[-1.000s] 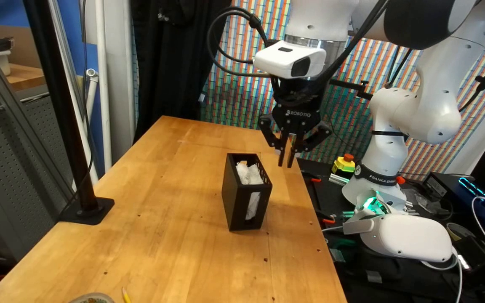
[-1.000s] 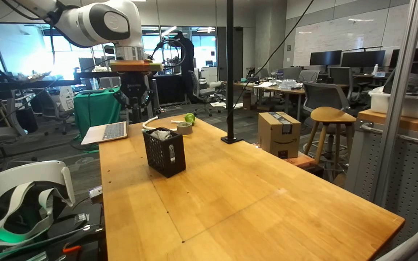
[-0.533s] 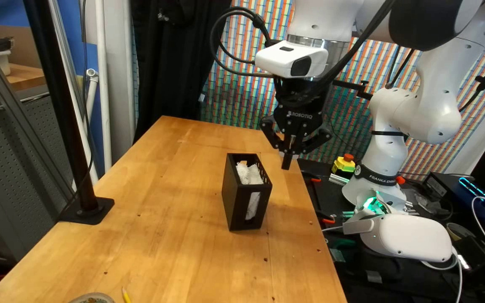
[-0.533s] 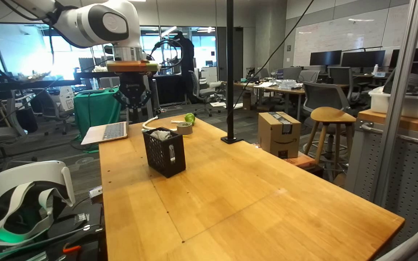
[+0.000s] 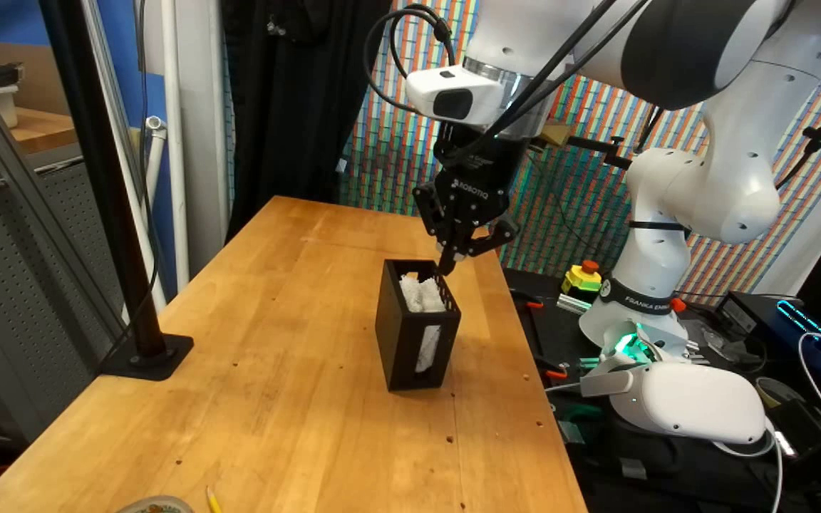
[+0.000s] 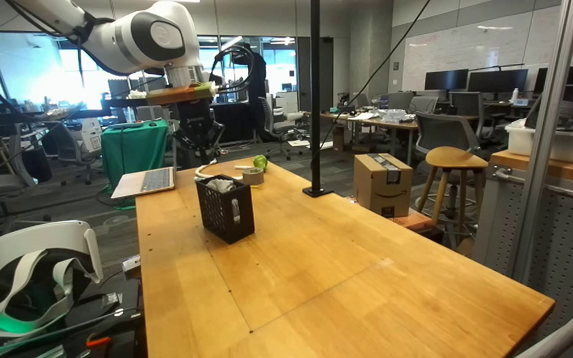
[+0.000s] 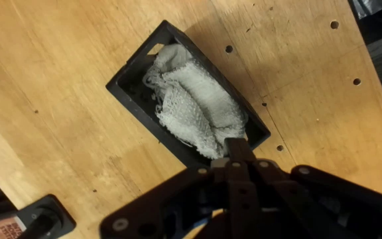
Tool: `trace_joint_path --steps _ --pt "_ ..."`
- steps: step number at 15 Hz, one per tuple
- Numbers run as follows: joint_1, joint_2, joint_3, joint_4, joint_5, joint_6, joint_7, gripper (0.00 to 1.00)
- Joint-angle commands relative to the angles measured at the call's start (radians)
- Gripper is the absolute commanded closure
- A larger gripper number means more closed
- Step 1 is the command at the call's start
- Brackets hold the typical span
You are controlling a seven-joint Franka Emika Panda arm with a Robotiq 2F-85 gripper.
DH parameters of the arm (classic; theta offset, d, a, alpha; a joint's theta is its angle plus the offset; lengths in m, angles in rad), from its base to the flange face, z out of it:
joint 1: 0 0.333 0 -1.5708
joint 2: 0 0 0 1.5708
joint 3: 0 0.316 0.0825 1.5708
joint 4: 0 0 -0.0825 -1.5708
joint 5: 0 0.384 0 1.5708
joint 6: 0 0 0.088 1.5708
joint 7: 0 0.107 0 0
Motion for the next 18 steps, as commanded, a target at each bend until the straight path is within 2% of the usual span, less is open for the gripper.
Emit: trace_joint_path --steps 1,6,7,9,10,12,18 --pt "-0.010 0.018 0.007 0.005 -0.005 0.011 0.196 1.00" --pt "-0.010 0.040 0.012 0.009 -0.010 0.032 0.357 1.00" --pt "-0.008 0.041 0.012 0.008 -0.013 0.039 0.347 0.74" --pt "0.005 0.039 0.007 0.009 0.026 0.044 0.233 0.66" --pt "-0.004 0.042 0.009 0.002 0.000 0.023 0.299 0.84" --pt "0.001 0.042 0.010 0.002 0.005 0.027 0.268 0.68" --pt "0.002 0.042 0.010 0.003 0.005 0.031 0.256 0.66"
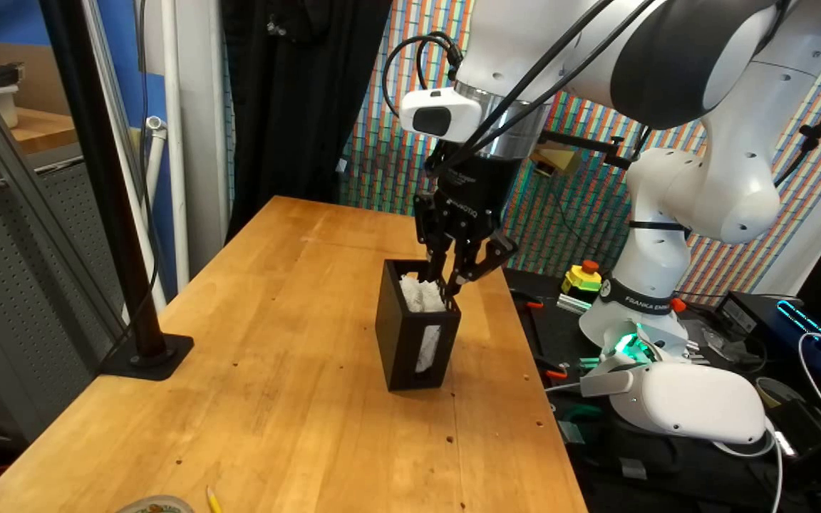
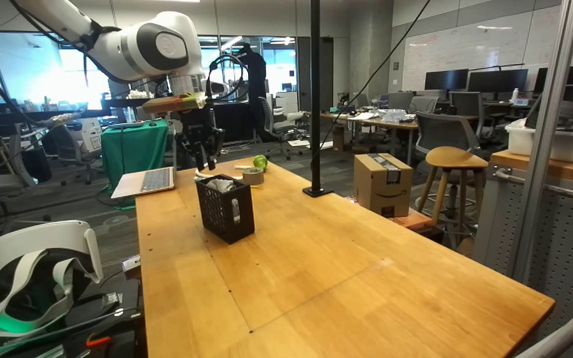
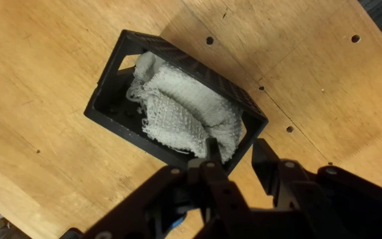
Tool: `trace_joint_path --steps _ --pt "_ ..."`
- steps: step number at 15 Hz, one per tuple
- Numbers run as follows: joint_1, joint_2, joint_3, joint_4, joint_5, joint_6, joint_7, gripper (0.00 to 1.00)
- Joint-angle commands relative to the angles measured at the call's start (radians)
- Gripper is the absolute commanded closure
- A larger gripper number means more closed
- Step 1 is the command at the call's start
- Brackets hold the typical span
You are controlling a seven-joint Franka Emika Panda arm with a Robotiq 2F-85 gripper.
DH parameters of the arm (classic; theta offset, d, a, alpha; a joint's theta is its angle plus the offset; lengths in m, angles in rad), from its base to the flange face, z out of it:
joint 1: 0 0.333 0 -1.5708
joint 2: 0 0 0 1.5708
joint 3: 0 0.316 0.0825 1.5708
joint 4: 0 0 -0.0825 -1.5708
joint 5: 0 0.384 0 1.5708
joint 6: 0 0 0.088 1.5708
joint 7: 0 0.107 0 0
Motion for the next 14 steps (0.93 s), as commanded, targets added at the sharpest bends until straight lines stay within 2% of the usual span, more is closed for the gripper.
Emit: trace_joint_path --steps 1,2,3,4,5,14 --pt "-0.004 0.001 0.004 0.002 0.000 -0.002 0.000 0.66" --pt "-0.004 0.001 0.004 0.002 0.000 -0.002 0.000 0.91" --pt "-0.004 0.002 0.010 -0.001 -0.018 0.001 0.037 0.92" --pt "-0.004 0.004 0.014 -0.004 -0.022 0.004 0.080 0.99" --pt "-0.006 0.009 0.019 -0.007 -0.009 0.031 0.184 1.00" --pt "-0.017 0.105 0.020 0.054 -0.008 0.111 0.641 1.00"
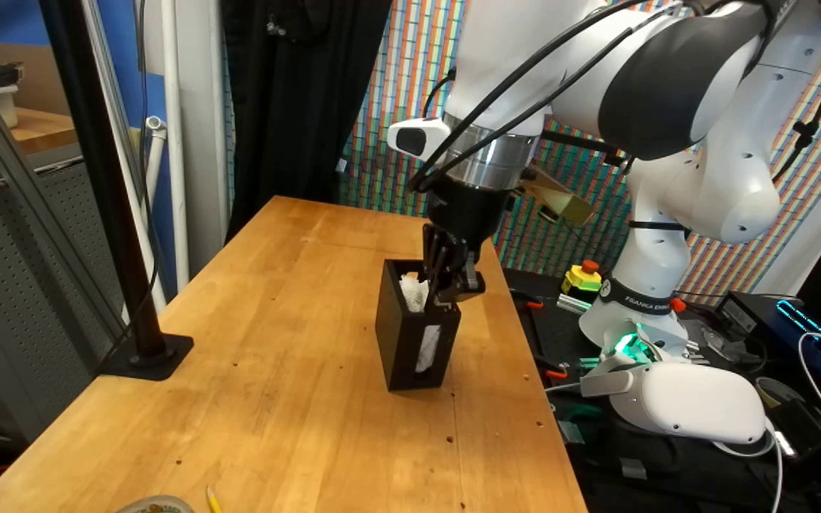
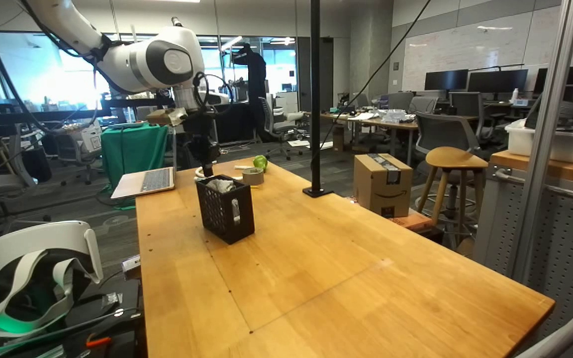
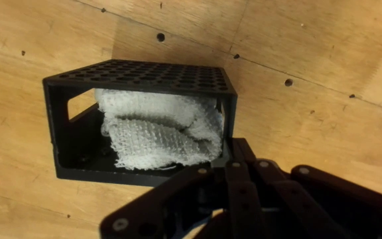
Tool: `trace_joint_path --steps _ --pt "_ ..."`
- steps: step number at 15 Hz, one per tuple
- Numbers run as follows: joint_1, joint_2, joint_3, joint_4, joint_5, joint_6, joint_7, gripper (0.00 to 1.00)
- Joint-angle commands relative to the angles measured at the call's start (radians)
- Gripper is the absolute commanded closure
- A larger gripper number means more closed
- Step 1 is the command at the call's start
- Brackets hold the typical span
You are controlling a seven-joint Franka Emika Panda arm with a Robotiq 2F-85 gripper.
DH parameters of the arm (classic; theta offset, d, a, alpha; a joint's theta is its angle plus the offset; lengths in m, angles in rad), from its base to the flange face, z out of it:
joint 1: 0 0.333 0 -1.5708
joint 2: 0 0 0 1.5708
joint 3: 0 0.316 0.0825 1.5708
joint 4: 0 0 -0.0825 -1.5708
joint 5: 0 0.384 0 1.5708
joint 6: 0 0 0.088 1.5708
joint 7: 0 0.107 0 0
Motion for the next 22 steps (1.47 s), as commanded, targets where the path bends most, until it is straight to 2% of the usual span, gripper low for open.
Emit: trace_joint_path --steps 1,5,8,14,22 --pt "-0.020 0.029 -0.013 0.048 -0.009 0.039 0.159 1.00" --pt "-0.048 0.006 -0.044 0.075 -0.019 0.030 0.308 1.00" --pt "-0.064 -0.038 -0.055 0.055 -0.043 0.025 0.402 1.00" --pt "-0.061 -0.077 -0.034 0.005 -0.048 -0.003 0.370 1.00" --pt "-0.063 -0.011 -0.032 0.045 -0.037 -0.046 0.251 1.00"
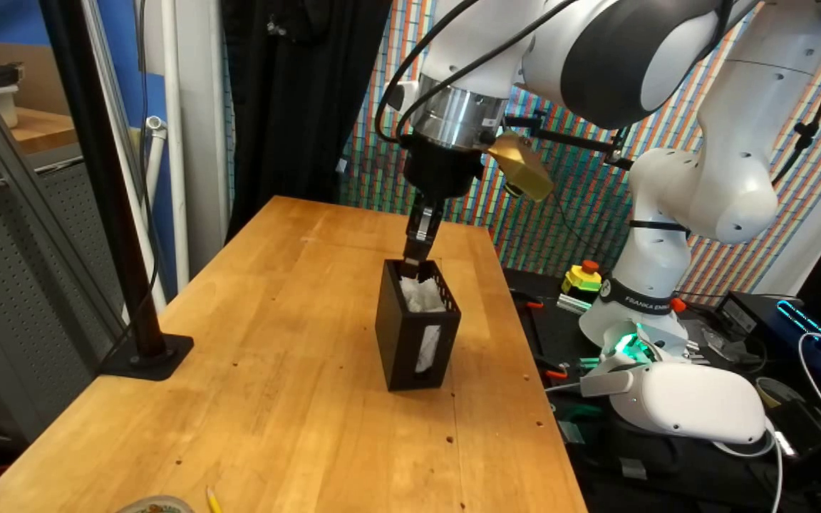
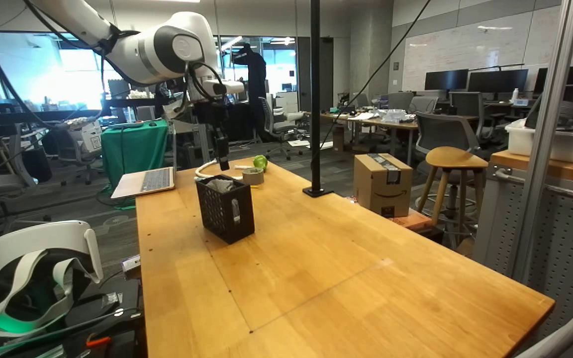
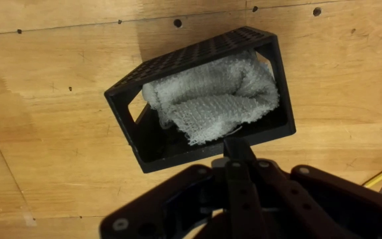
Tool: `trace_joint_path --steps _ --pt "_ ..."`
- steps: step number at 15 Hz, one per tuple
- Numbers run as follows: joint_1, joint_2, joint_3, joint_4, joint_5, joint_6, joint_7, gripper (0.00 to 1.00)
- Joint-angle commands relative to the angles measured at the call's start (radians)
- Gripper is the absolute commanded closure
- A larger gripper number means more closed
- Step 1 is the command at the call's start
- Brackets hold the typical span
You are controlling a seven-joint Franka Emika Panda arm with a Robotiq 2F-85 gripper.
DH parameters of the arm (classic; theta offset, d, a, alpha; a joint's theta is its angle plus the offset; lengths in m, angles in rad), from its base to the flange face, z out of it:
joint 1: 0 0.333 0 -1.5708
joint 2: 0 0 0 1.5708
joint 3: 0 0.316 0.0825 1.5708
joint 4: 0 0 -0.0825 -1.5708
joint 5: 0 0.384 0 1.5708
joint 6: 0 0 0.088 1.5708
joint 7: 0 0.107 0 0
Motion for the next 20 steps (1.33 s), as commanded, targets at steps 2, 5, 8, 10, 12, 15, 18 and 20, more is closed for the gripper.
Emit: trace_joint_path --steps 2,5,8,10,12,15,18,20 --pt "0.000 0.025 -0.001 0.026 -0.010 -0.040 -0.077 1.00" --pt "0.002 0.048 -0.002 0.031 -0.019 -0.047 -0.092 1.00" --pt "0.004 0.079 -0.004 0.037 -0.035 -0.042 -0.082 1.00" --pt "0.006 0.104 -0.008 0.043 -0.058 -0.040 -0.075 1.00" --pt "0.007 0.140 -0.015 0.051 -0.089 -0.022 -0.064 1.00" --pt "0.012 0.206 -0.033 0.074 -0.118 -0.033 -0.057 1.00" --pt "0.019 0.251 -0.048 0.112 -0.124 -0.068 -0.048 1.00" --pt "0.025 0.275 -0.055 0.133 -0.128 -0.089 -0.034 1.00"
